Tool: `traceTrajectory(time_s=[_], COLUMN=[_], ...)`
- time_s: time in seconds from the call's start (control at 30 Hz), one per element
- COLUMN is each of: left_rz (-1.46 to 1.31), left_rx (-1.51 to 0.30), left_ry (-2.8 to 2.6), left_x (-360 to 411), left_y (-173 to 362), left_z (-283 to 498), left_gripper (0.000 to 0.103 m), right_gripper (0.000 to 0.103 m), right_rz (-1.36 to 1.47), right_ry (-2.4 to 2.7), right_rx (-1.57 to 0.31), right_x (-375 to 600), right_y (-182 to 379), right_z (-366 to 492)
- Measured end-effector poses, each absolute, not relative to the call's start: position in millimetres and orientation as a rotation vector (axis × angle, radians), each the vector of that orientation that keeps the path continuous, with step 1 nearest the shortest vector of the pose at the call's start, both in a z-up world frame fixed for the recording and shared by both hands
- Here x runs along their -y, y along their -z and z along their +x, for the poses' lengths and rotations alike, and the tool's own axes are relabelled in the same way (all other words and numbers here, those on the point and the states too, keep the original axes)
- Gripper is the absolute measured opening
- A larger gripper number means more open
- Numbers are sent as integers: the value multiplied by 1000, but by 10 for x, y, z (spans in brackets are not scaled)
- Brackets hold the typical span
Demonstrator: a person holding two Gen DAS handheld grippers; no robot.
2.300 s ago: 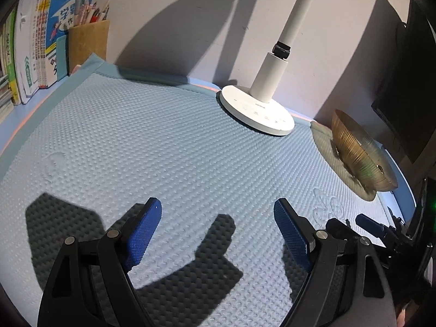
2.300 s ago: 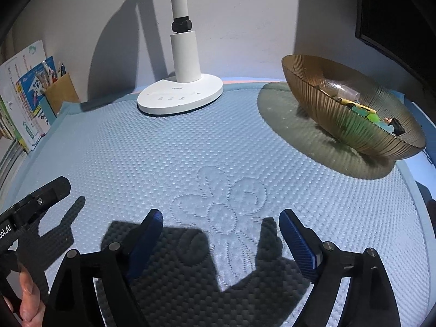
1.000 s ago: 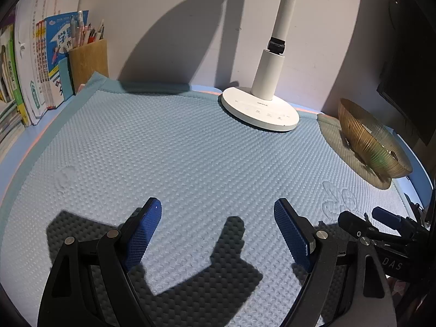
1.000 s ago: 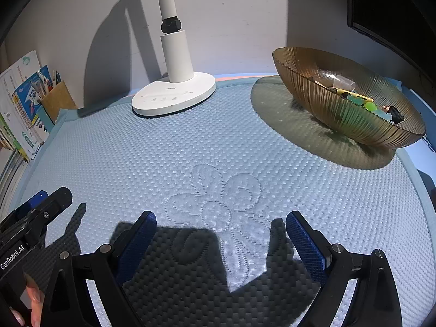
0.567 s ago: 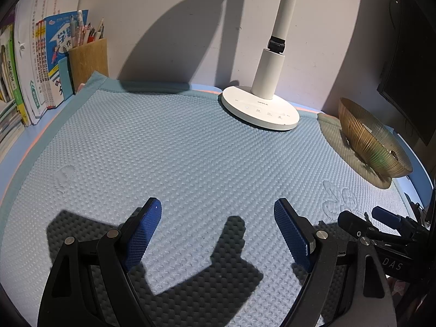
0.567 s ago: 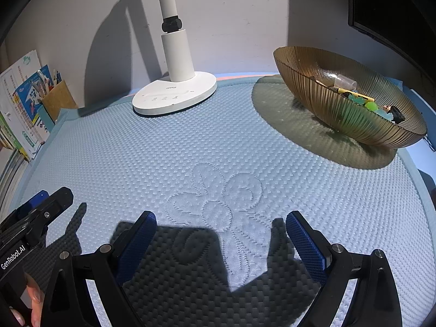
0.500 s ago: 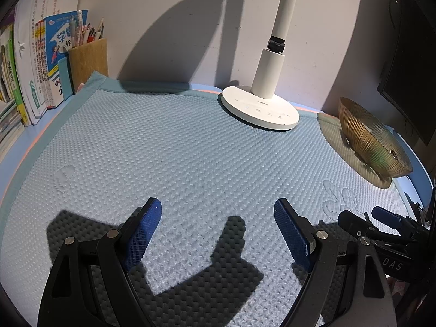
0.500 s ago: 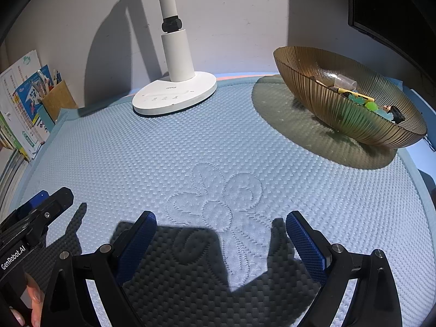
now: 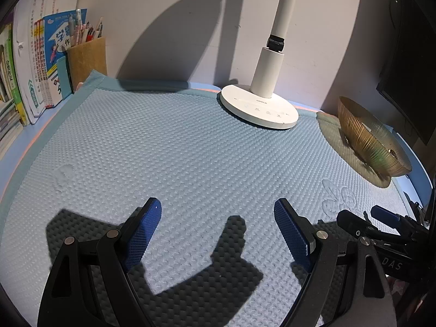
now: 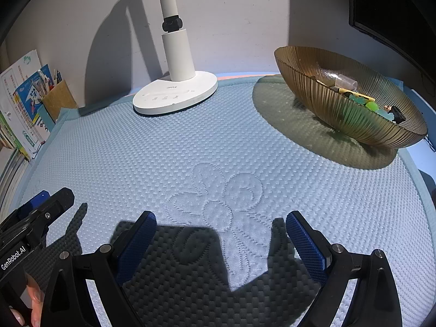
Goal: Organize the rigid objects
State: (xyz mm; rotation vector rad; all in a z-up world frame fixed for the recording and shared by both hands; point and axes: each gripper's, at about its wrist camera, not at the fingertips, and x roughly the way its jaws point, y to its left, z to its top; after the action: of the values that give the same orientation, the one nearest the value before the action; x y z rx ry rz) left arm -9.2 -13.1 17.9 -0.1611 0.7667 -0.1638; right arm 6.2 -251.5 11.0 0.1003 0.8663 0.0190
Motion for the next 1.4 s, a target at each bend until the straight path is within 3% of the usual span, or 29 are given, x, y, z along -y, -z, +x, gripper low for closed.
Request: traceTrajectory(time_s=[0.57,0.93,0.97,1.03,1.4], left_rz=[-165,-60,-36,-15,8], left_rx=[-779,-943,-939,-953,-958], left_ry=[164,135,140,149,131], left_x=[135,167,191,237,246], left_y=[-167,-34,-31,-17,5], left_z=[-87,-204,-215,-204,-167], left_gripper=[84,84,87,102,103], right_gripper=[95,96,96,102,103], right_rz=[97,29,16,-2,-26], right_ry=[-27,-114,-109,-111,-102], right_rx=[-873,-926,-940,-951,-972], right_x=[2508,2354,2337,2305,2323], right_y=[-88,-47,-27,-13,15], right_z=[72,97,111,117,152])
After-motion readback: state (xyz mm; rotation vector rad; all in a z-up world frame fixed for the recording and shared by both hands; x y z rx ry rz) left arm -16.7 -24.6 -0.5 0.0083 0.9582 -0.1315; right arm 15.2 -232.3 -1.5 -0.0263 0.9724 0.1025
